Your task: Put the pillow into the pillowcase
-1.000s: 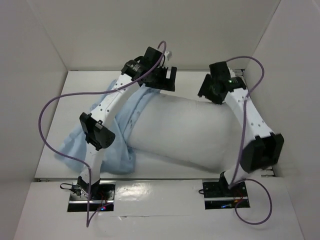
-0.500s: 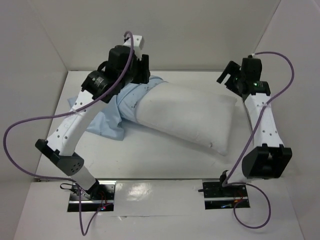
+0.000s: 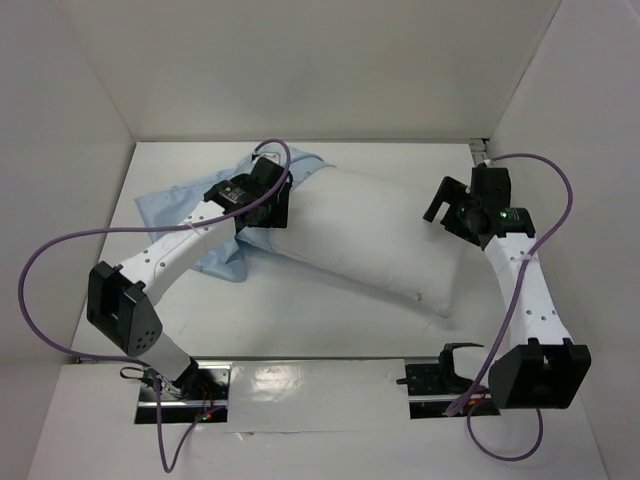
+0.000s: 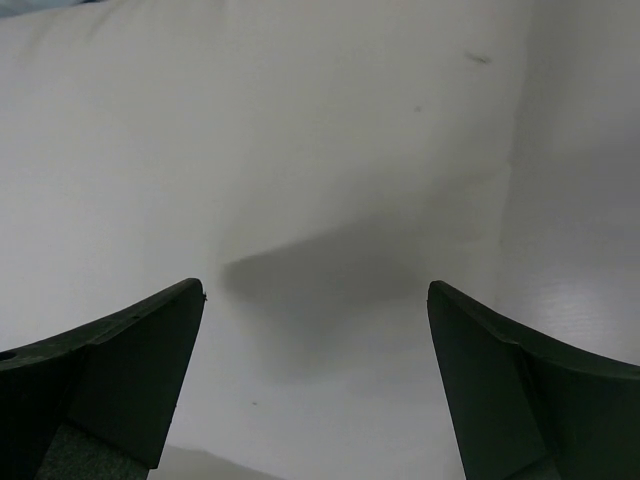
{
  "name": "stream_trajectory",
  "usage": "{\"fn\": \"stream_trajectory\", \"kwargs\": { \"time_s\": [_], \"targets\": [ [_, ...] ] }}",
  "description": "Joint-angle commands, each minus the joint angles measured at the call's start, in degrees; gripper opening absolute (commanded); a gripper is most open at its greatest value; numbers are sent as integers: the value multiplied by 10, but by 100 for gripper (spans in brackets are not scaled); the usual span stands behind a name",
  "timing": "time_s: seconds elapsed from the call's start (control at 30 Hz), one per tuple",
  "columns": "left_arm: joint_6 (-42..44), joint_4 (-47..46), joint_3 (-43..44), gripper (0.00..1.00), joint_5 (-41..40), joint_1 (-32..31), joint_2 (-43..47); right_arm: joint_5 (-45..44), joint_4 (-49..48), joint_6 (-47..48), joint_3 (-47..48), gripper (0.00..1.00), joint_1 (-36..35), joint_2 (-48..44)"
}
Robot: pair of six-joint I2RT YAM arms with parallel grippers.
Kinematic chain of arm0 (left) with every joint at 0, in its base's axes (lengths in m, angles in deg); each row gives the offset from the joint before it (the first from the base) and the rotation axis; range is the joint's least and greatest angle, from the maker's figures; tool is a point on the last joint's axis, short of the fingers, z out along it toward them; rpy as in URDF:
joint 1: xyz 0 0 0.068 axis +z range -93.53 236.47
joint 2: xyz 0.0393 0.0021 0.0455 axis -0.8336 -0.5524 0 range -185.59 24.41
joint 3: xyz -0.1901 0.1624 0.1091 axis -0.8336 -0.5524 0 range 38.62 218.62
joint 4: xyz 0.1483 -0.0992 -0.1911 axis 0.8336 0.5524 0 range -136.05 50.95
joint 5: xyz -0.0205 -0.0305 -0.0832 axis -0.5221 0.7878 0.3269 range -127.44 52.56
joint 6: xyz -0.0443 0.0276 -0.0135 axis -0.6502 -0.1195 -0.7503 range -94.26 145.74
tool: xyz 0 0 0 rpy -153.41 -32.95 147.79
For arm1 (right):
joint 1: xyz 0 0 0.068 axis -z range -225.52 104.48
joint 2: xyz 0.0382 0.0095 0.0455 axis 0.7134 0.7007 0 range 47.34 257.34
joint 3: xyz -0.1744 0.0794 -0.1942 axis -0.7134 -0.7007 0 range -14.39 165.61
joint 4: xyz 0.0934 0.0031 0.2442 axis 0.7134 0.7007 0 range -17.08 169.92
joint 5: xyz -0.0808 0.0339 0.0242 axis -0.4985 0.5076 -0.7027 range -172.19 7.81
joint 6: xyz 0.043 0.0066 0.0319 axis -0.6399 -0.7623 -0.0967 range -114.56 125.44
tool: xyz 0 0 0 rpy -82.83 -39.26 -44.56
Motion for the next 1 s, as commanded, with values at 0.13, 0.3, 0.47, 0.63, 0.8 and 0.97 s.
{"fn": "stream_trajectory", "kwargs": {
  "time_s": [0.13, 0.3, 0.47, 0.63, 0.8, 0.97],
  "targets": [
    [-26, -15, 23, 64, -76, -2, -15, -24, 53, 23, -35, 100, 68, -44],
    [-13, -10, 35, 25, -42, 3, -29, 35, 15, 17, -106, 100, 81, -39],
    [7, 11, 77, 0, -7, 3, -61, 110, -19, -6, -117, 100, 86, -23],
    [18, 17, 135, 0, 43, -11, -74, 187, -88, -51, -179, 57, 78, -17],
    [36, 11, 263, 0, 235, -51, -126, 261, -219, -149, -180, 0, 15, -31],
    [24, 16, 595, 0, 420, -107, -259, 204, -244, -214, -29, 0, -31, -67]
  ]
}}
